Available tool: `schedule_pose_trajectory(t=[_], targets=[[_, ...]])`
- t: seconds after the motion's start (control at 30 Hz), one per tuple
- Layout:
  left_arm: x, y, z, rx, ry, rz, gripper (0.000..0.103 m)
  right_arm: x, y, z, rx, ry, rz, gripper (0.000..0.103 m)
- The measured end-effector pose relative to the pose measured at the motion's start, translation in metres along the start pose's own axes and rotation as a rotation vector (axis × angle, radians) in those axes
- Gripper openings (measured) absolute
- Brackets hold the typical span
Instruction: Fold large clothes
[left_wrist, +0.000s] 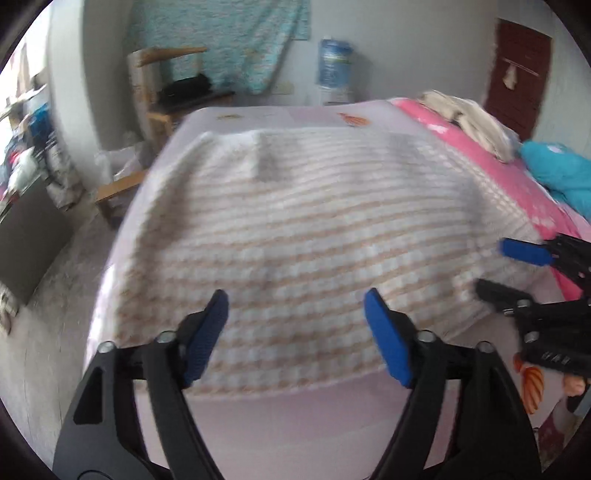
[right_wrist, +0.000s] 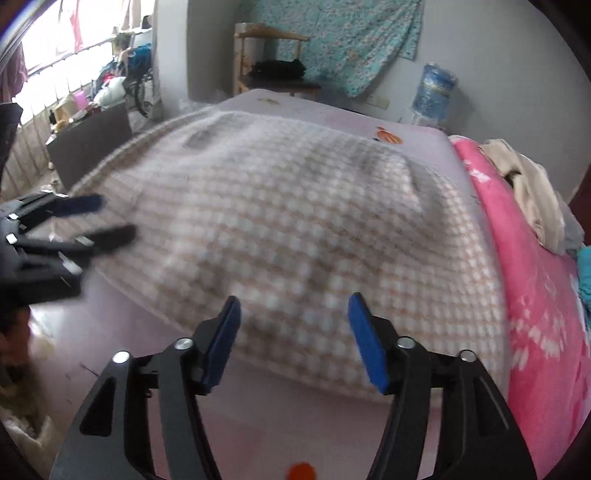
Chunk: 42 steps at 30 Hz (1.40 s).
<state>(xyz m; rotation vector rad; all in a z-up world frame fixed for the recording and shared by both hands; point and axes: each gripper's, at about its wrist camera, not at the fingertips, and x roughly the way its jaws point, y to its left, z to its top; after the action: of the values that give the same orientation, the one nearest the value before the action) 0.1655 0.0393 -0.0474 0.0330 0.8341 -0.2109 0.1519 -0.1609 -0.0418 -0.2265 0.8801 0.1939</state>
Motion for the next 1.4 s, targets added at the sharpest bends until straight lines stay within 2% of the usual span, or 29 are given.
schedule_pose_trajectory(t=[0.07, 0.1, 0.17, 0.27, 0.33, 0.37, 0.4, 0.43, 0.47, 0.53, 0.63, 0.77, 0.83, 0.9, 1.07, 1.23, 1.4], targets=[[0.021, 0.009, -0.011, -0.027, 0.072, 0.002, 0.075, 0.013, -0.007, -0.01, 0.042, 0.024, 0.032, 0.068], [0.019, 0.01, -0.013, -0.019, 0.038, 0.003, 0.075, 0.019, -0.015, -0.01, 0.07, 0.022, 0.055, 0.068], [0.009, 0.012, -0.01, -0.027, 0.049, -0.004, 0.075, 0.013, -0.024, -0.007, 0.094, 0.046, 0.078, 0.068], [-0.019, 0.028, -0.011, -0.094, -0.031, -0.033, 0.075, -0.013, -0.045, -0.012, 0.114, -0.009, 0.002, 0.068], [-0.019, 0.041, -0.016, -0.132, -0.026, -0.02, 0.08, -0.02, -0.067, -0.025, 0.159, -0.015, -0.059, 0.07], [-0.011, 0.051, -0.019, -0.168, 0.006, -0.017, 0.08, -0.015, -0.08, -0.032, 0.196, 0.01, -0.078, 0.071], [-0.003, 0.058, -0.018, -0.193, 0.025, -0.035, 0.08, -0.005, -0.091, -0.041, 0.243, 0.051, -0.072, 0.071], [-0.002, 0.063, -0.02, -0.215, 0.018, -0.052, 0.08, 0.004, -0.103, -0.049, 0.298, 0.073, -0.021, 0.071], [-0.005, 0.063, -0.019, -0.222, 0.01, -0.054, 0.08, 0.0, -0.103, -0.05, 0.292, 0.049, -0.02, 0.071], [-0.017, 0.061, -0.015, -0.229, -0.004, -0.057, 0.08, -0.009, -0.093, -0.046, 0.25, 0.061, -0.044, 0.071], [-0.04, 0.049, -0.011, -0.207, -0.058, -0.066, 0.08, -0.034, -0.083, -0.048, 0.253, 0.015, 0.023, 0.072], [-0.069, 0.016, -0.009, -0.144, -0.108, -0.069, 0.085, -0.062, -0.067, -0.061, 0.266, -0.031, 0.071, 0.088], [-0.08, 0.0, -0.01, -0.117, -0.116, -0.05, 0.09, -0.074, -0.053, -0.065, 0.254, -0.048, 0.066, 0.092], [-0.089, -0.01, -0.014, -0.106, -0.112, -0.026, 0.092, -0.083, -0.046, -0.066, 0.24, -0.063, 0.049, 0.095], [-0.106, -0.035, -0.021, -0.069, -0.113, 0.043, 0.095, -0.109, -0.032, -0.067, 0.231, -0.136, -0.07, 0.097], [-0.116, -0.051, -0.025, -0.058, -0.122, 0.144, 0.095, -0.123, -0.029, -0.066, 0.242, -0.172, -0.09, 0.097], [-0.12, -0.052, -0.023, -0.099, -0.134, 0.171, 0.095, -0.133, -0.029, -0.073, 0.285, -0.237, -0.154, 0.097]])
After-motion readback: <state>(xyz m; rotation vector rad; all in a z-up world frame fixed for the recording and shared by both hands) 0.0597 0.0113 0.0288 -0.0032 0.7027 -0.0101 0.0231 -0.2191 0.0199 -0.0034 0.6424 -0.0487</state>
